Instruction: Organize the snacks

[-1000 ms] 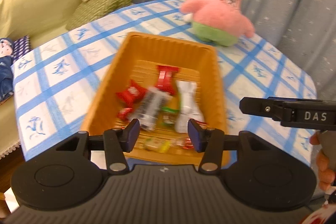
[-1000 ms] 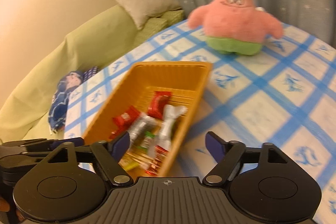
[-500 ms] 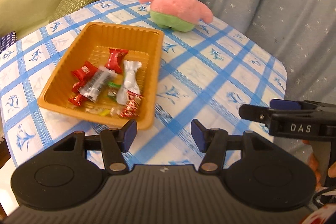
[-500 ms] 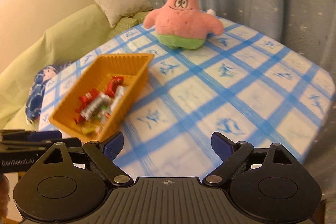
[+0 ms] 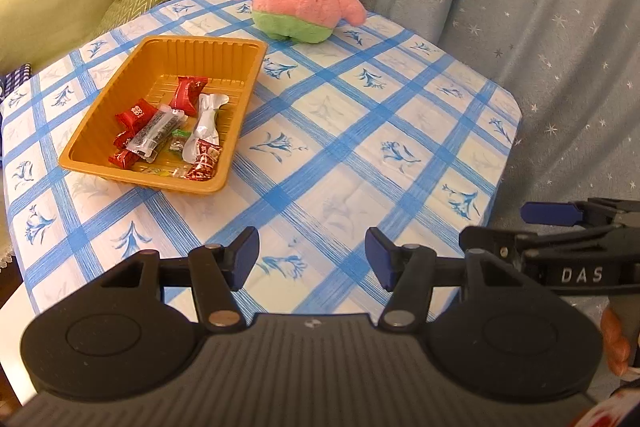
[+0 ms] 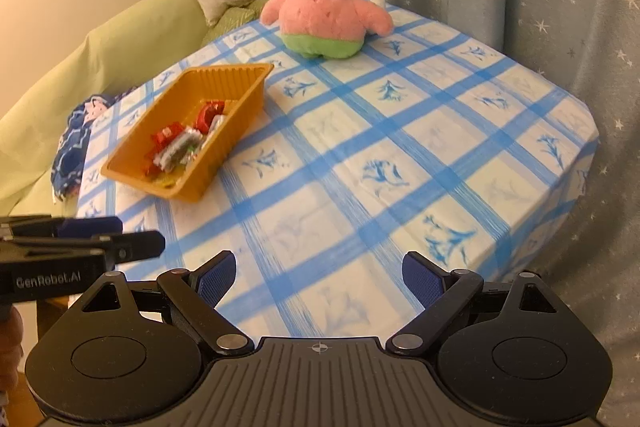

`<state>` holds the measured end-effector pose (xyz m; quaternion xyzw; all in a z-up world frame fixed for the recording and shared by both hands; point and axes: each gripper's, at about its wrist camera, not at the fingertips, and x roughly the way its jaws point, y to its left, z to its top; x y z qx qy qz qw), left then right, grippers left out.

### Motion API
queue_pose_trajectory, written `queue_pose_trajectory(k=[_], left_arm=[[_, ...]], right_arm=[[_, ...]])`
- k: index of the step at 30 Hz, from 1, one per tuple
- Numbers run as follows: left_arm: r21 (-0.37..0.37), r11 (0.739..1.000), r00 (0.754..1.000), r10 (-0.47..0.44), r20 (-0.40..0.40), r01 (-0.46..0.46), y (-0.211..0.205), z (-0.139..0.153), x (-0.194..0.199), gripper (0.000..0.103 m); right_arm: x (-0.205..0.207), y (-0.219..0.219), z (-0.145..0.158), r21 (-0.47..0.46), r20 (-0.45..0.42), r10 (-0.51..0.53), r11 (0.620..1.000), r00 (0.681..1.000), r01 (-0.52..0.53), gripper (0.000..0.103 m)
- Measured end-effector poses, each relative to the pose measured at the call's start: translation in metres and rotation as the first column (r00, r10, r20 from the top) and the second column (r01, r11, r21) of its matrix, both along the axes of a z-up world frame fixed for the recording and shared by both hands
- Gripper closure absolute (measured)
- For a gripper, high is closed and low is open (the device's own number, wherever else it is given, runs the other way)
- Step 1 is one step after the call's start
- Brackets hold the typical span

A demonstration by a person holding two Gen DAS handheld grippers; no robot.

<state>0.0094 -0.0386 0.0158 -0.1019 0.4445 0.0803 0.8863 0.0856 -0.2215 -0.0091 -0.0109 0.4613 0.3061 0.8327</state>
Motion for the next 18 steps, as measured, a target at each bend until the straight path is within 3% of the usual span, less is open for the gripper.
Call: queue_pose_trajectory(k=[18], left_arm=[[0.011,1.000,1.000,-0.009,0.008,0.009,-0.030,0.010,-0.019,0.047]], right_arm=[[-0.013,-0.029,0.006,0.009,0.011,-0.015,1.000,1.000,0.015,0.013]])
